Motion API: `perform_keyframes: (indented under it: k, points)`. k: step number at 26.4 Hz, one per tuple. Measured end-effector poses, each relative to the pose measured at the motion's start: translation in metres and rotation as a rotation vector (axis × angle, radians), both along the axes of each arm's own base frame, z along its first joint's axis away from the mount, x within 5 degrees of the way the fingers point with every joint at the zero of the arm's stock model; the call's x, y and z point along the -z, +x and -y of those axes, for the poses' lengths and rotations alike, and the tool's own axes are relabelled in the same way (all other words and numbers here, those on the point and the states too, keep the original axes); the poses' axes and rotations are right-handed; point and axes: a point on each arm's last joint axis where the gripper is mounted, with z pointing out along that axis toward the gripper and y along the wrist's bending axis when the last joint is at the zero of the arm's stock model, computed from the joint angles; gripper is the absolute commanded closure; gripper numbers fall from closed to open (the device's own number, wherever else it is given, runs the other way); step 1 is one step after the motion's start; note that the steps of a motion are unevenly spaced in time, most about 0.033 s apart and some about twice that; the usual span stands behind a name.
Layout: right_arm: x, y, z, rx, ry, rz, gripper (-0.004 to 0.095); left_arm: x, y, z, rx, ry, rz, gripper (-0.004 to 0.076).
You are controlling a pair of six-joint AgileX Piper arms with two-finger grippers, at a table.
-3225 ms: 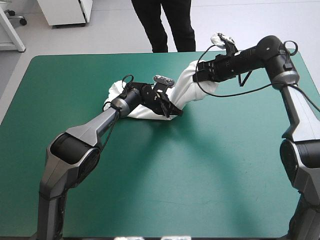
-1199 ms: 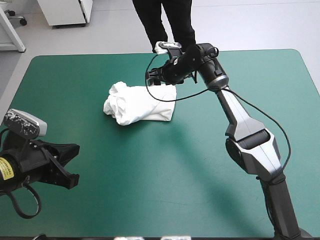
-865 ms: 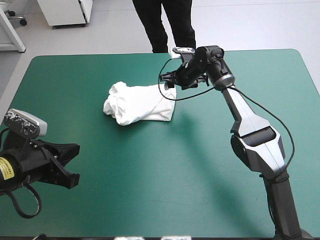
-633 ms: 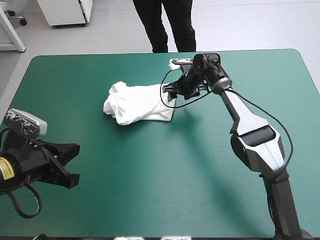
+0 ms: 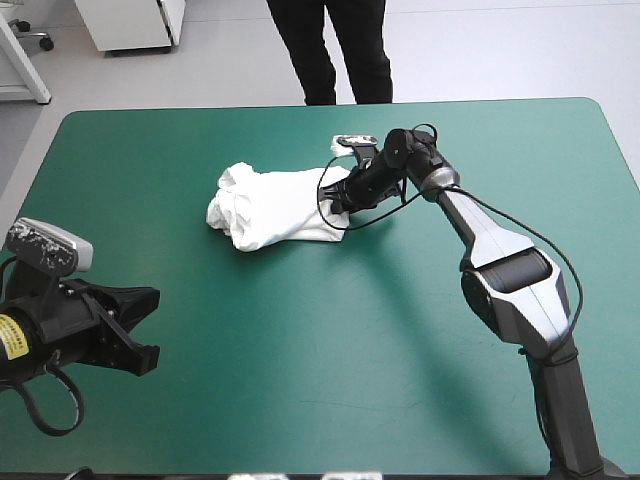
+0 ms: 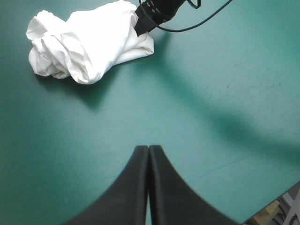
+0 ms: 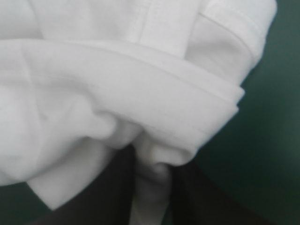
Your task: Fold the cloth
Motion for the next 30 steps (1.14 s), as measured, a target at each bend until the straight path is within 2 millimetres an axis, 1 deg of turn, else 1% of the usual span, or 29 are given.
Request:
perform_keyframes:
  k: [6, 9, 13, 17, 18, 20, 23, 24, 27, 30]
  points:
    - [0.0, 0.001, -0.001, -0.114, -0.022, 0.086, 0.0925, -0.001, 0.001, 0.0, -0.002, -0.007, 0.01, 0.0733]
    - [0.0, 0.002, 0.001, -0.142, -0.037, 0.106, 0.0925, -0.001, 0.001, 0.001, -0.002, -0.009, 0.015, 0.0733]
    - [0.002, 0.006, 0.017, -0.117, -0.062, 0.073, 0.0924, -0.002, 0.001, 0.001, -0.003, -0.012, 0.019, 0.0733]
    - [-0.002, 0.007, 0.04, -0.095, -0.131, 0.051, 0.0924, -0.002, 0.001, 0.001, -0.003, -0.012, 0.019, 0.0733]
    - [-0.006, 0.007, 0.049, -0.082, -0.151, 0.054, 0.0924, -0.002, 0.001, 0.001, -0.003, -0.012, 0.019, 0.0733]
    - [-0.007, 0.004, 0.064, -0.062, -0.182, 0.042, 0.0924, -0.002, 0.001, 0.001, -0.003, -0.014, 0.02, 0.0733]
    - [-0.016, -0.003, 0.093, -0.022, -0.23, 0.031, 0.0924, -0.002, 0.002, 0.001, -0.003, -0.016, 0.022, 0.0733]
    - [-0.017, -0.007, 0.103, -0.01, -0.248, 0.021, 0.0924, -0.002, 0.002, 0.001, -0.004, -0.017, 0.022, 0.0733]
    - [-0.03, -0.02, 0.129, 0.03, -0.304, 0.034, 0.0924, -0.002, 0.002, 0.001, -0.005, -0.018, 0.021, 0.0733]
    - [-0.04, -0.036, 0.153, 0.08, -0.35, 0.038, 0.0925, -0.002, 0.002, 0.001, -0.005, -0.018, 0.021, 0.0733]
